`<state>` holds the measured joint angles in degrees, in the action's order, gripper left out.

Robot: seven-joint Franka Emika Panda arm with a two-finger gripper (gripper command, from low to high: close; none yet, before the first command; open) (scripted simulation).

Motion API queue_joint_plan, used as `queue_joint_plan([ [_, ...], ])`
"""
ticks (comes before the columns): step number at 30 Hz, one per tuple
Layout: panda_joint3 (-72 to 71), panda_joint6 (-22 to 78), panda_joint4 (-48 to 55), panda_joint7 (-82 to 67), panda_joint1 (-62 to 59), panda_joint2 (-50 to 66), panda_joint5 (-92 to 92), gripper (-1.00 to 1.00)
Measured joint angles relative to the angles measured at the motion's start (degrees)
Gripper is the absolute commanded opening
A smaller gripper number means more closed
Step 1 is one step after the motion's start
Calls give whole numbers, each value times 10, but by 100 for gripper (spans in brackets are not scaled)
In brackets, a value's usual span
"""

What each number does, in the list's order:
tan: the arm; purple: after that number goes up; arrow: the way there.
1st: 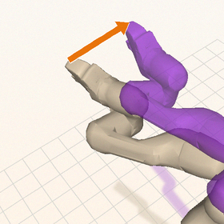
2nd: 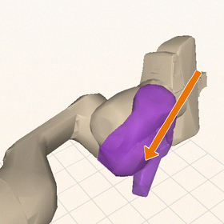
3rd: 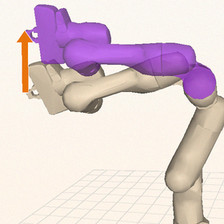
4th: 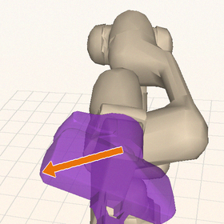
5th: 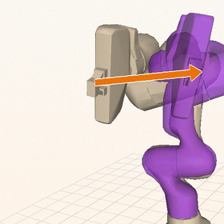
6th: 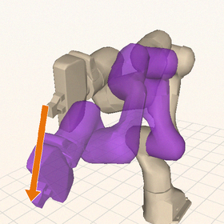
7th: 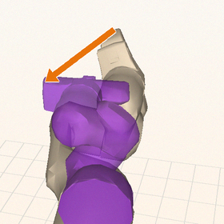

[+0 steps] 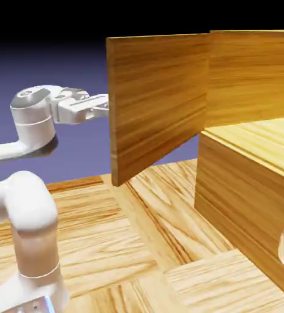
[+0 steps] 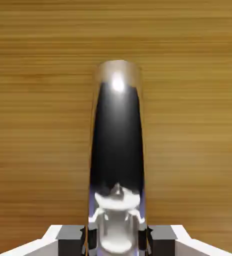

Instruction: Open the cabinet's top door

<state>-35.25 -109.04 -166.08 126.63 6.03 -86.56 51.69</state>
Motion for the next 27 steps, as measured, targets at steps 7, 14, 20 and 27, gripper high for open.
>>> queue_joint_plan([
  [7, -145, 143, 115, 5, -53, 53, -119, -100],
  [14, -251, 270, 260, 1, -159, 91, -195, -100],
  [20, -313, 364, 385, -12, -259, 104, -233, -100],
  [27, -365, 464, 530, -36, -376, 105, -258, -100],
])
